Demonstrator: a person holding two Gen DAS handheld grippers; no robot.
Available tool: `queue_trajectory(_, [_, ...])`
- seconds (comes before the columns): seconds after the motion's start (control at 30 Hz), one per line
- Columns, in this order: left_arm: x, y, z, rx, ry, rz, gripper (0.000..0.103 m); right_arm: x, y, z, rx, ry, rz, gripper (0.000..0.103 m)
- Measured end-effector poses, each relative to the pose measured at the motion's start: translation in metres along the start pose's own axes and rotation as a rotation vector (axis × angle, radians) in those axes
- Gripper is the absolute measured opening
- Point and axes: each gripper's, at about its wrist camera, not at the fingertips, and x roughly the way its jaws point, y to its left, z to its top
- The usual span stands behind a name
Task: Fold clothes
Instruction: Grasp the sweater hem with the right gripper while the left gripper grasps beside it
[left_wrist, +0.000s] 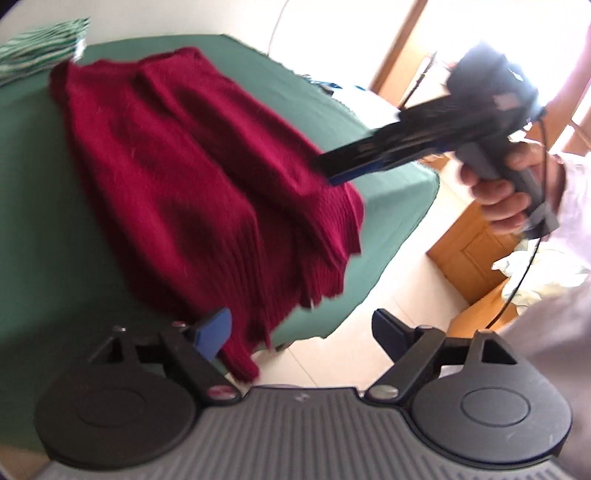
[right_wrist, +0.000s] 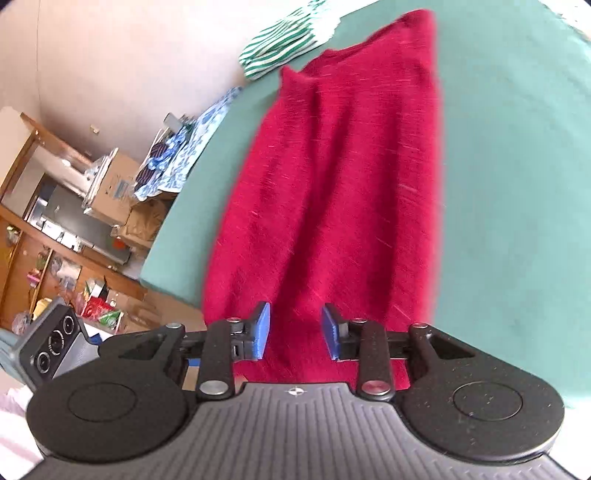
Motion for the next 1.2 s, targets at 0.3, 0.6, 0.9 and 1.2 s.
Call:
queue_trajectory(0.3, [0.010,0.030,-0.018,-0.221,-0.039,0.070,0.082,-0.009,-0.062,-0.045,0.077,0.067,-0.028,0.056])
queue_trajectory(0.6, [0.019,0.060,-0.008,-0.278,-0.038,-0.025,0.091,-0.003,-0.077,-0.050,0.105,0.031,0.134,0.068])
queue_trajectory(0.9, [0.033,0.082,-0.001,-0.315,-0.020,-0.106,0.092,0.009,-0.091,-0.049,0.107,0.043,0.189,0.068])
queue_trajectory(1.2, [0.053,0.084,-0.006,-0.310,-0.001,-0.121,0.053,0.006,-0.096,-0.058,0.093,0.065,0.238,0.063])
